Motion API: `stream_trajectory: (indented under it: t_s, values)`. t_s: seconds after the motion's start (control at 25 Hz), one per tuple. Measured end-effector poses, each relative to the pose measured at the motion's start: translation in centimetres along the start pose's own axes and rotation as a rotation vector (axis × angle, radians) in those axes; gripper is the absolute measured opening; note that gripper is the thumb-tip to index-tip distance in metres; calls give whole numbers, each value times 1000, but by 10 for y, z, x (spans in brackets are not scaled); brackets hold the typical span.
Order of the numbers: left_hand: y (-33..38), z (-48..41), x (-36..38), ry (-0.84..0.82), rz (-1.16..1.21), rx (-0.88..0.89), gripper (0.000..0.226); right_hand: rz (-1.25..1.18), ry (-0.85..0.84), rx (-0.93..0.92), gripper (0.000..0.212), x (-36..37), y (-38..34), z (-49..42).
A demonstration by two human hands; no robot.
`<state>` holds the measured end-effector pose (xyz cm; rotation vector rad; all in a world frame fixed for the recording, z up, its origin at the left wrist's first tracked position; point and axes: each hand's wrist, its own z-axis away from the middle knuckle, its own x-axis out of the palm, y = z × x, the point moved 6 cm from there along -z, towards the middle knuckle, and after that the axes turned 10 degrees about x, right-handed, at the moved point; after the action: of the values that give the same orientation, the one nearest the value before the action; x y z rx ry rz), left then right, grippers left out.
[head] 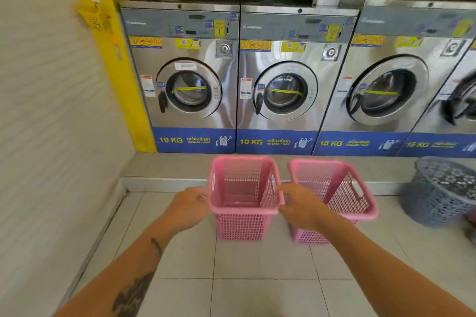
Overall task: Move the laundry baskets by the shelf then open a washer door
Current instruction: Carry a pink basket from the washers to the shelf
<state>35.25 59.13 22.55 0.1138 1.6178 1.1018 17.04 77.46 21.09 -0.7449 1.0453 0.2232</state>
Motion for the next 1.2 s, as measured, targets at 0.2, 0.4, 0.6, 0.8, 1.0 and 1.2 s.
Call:
stream_trajectory:
  t_s: [0.2, 0.4, 0.6, 0.8, 1.0, 1.2]
  values:
    - [2, -109, 25, -23, -111, -56, 22, -23, -31, 45, 64, -21, 30, -125]
    - [-40, -209, 52, -25, -144, -184, 44, -36, -30, 97, 57, -31, 45, -236]
    - [-127, -331, 112, -120, -204, -284, 58, 21, -146, 214, 64, 21, 81, -364]
    - [-234, -433, 186, -219, -229, -365, 63, 67, -244, 433, 70, 116, 146, -480]
    - [-318, -490, 234, -395, -290, -423, 75, -33, -283, 633, 85, 179, 197, -533]
    - [-360, -508, 256, -397, -199, -418, 79, -96, -266, 737, 80, 205, 219, -552]
